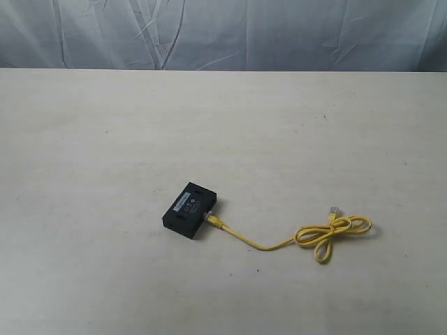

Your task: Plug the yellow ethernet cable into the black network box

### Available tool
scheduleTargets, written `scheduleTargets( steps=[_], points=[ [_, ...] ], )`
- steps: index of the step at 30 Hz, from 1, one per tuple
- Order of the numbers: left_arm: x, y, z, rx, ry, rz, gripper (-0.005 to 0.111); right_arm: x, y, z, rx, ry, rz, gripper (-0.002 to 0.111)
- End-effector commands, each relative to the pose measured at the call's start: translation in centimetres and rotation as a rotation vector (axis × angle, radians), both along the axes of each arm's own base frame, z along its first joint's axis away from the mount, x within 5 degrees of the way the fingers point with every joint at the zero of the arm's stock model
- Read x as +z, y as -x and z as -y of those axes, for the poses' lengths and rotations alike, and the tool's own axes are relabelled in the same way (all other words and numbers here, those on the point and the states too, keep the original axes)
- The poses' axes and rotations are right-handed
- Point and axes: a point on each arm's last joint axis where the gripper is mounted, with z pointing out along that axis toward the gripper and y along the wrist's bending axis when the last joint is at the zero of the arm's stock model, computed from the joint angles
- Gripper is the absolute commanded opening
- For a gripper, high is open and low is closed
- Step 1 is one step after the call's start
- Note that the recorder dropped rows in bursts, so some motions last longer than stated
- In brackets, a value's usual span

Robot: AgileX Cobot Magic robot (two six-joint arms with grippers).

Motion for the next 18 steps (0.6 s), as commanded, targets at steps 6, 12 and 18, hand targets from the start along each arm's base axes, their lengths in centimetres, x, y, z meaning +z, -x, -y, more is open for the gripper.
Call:
scheduleTargets(
  steps=[6,12,18],
  points=[
    [0.0,0.1,-0.1,0.006,0.004,0.01,0.0,1.1,3.3,2.0,-0.147,-0.034,0.184,0.0],
    [0.1,0.1,-0.1,0.007,0.004,0.013,0.0,1.3,4.0,2.2,-0.148,-0.041,0.222,0.0],
    [0.1,0.1,-0.1,0.007,0.004,0.013,0.0,1.2,4.0,2.2,-0.14,0.044,0.245,0.0]
  ],
)
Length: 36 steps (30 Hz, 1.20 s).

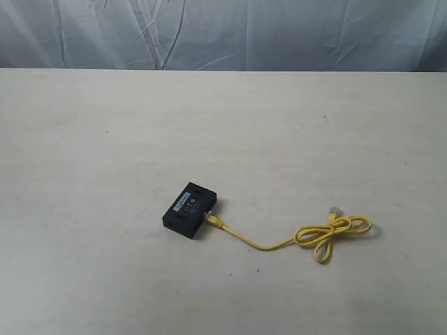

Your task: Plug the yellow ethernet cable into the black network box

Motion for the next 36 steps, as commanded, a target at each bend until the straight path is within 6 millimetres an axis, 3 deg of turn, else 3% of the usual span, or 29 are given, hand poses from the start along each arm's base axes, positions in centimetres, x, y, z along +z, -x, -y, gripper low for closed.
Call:
scheduleTargets(
  steps=[1,9,21,36],
  points=[
    [0.1,0.1,-0.1,0.007,0.004,0.013,0.0,-0.1,0.0,0.1,-0.011,0.089,0.025,0.0],
    [0.1,0.1,-0.1,0.007,0.004,0.013,0.0,-1.3,-0.4,0.0,-0.009,0.1,0.0,0.0],
    [0.1,0.1,-0.1,0.007,0.004,0.013,0.0,-11.8,-2.3,-0.5,0.007,0.167,-0.312,0.0],
    [0.1,0.1,-0.1,0.007,0.004,0.013,0.0,-13.6,-1.1,-0.2,0.003,0.15,-0.233,0.0]
  ],
)
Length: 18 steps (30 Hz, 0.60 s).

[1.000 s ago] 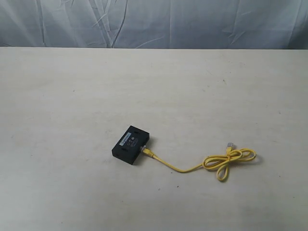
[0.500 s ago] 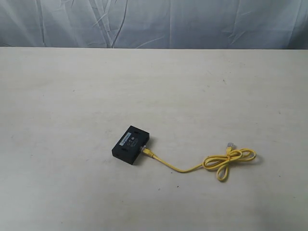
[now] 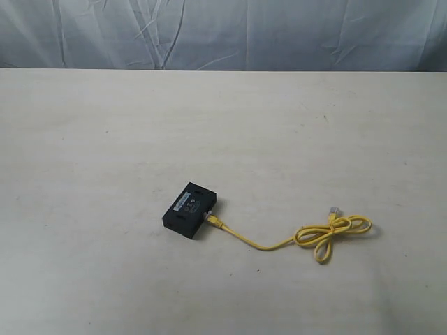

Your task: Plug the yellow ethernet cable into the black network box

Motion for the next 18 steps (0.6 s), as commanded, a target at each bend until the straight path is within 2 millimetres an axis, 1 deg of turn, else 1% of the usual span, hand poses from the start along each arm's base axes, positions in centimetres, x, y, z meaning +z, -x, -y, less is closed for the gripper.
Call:
scheduleTargets(
  steps=[1,7,18],
  points=[
    [0.1,0.1,-0.1,0.007,0.004,0.013,0.0,-0.8,0.2,0.1,-0.005,0.009,0.006,0.0],
    [0.1,0.1,-0.1,0.007,0.004,0.013,0.0,-2.3,-0.1,0.1,-0.009,0.012,-0.01,0.0],
    [0.1,0.1,-0.1,0.007,0.004,0.013,0.0,-2.2,-0.2,0.4,-0.083,0.01,0.001,0.0]
  ],
)
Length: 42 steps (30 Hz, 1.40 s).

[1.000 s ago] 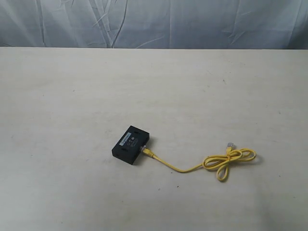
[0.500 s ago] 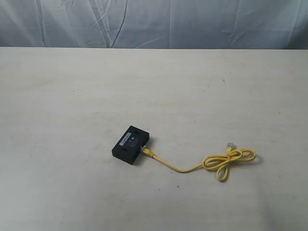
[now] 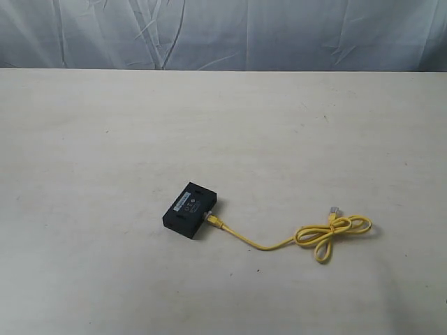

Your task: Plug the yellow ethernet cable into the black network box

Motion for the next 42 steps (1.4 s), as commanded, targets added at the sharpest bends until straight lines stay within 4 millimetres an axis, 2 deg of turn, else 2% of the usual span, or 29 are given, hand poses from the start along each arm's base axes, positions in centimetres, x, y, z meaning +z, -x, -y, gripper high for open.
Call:
scheduleTargets(
  steps=[1,18,26,29,31,36,42],
  points=[
    [0.1,0.1,-0.1,0.007,0.004,0.013,0.0,0.0,0.0,0.1,-0.023,0.007,0.021,0.0],
    [0.1,0.3,-0.1,0.007,0.003,0.016,0.0,0.0,0.0,0.1,-0.022,0.003,0.02,0.0],
    [2.1,3.3,-0.6,0.005,-0.014,0.169,0.0,0.0,0.0,0.1,-0.022,0.003,0.02,0.0],
    [1.9,4.7,-1.0,0.01,-0.055,0.221,0.0,0.0,0.0,0.1,-0.022,0.003,0.02,0.0],
    [1.3,6.0,-1.3,0.014,-0.082,0.255,0.0,0.0,0.0,0.1,-0.022,0.003,0.02,0.0],
    [-2.2,8.7,-2.0,0.065,-0.075,0.327,0.0,0.0,0.0,0.1,-0.022,0.003,0.02,0.0],
    [-6.5,10.0,-2.5,0.13,-0.008,0.473,0.0,0.0,0.0,0.1,-0.022,0.003,0.018,0.0]
  ],
)
